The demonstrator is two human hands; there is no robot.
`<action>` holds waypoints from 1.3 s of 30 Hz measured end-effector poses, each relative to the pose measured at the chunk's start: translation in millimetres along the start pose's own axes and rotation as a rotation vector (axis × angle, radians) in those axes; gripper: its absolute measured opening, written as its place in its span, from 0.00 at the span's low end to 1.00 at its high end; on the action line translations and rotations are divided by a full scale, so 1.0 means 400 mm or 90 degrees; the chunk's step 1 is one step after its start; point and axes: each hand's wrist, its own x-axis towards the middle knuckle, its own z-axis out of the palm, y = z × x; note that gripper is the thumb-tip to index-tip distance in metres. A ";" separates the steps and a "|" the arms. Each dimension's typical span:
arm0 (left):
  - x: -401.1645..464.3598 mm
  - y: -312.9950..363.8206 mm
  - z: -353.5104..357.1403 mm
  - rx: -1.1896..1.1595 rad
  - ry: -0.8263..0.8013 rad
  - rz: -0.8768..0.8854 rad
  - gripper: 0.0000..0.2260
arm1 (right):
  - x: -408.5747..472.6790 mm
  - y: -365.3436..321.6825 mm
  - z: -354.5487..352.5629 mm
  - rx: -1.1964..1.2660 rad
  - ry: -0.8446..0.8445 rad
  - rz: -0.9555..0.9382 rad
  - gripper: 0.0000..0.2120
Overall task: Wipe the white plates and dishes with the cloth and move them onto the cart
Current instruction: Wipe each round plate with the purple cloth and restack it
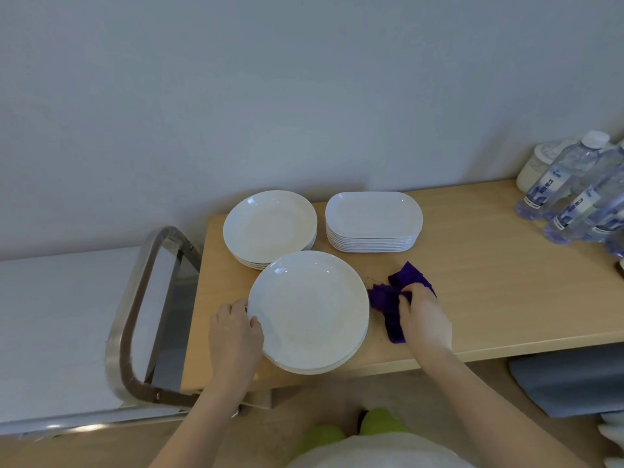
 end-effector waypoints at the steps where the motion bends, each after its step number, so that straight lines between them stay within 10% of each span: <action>1: 0.000 0.001 -0.002 -0.003 -0.003 -0.001 0.15 | 0.009 -0.003 -0.014 0.054 0.011 0.017 0.08; 15: 0.002 0.005 -0.002 -0.105 -0.015 -0.009 0.18 | 0.019 -0.301 -0.182 0.469 0.122 -0.176 0.08; 29: 0.022 0.001 0.006 -0.152 -0.012 -0.001 0.13 | -0.136 -0.333 0.079 0.083 -0.076 -0.408 0.10; 32: 0.027 -0.001 0.016 -0.147 -0.001 -0.005 0.13 | -0.125 -0.318 0.095 -0.058 0.011 -0.308 0.20; 39: 0.029 -0.016 0.025 -0.133 0.015 0.027 0.13 | -0.112 -0.276 0.131 -0.182 -0.174 -0.293 0.30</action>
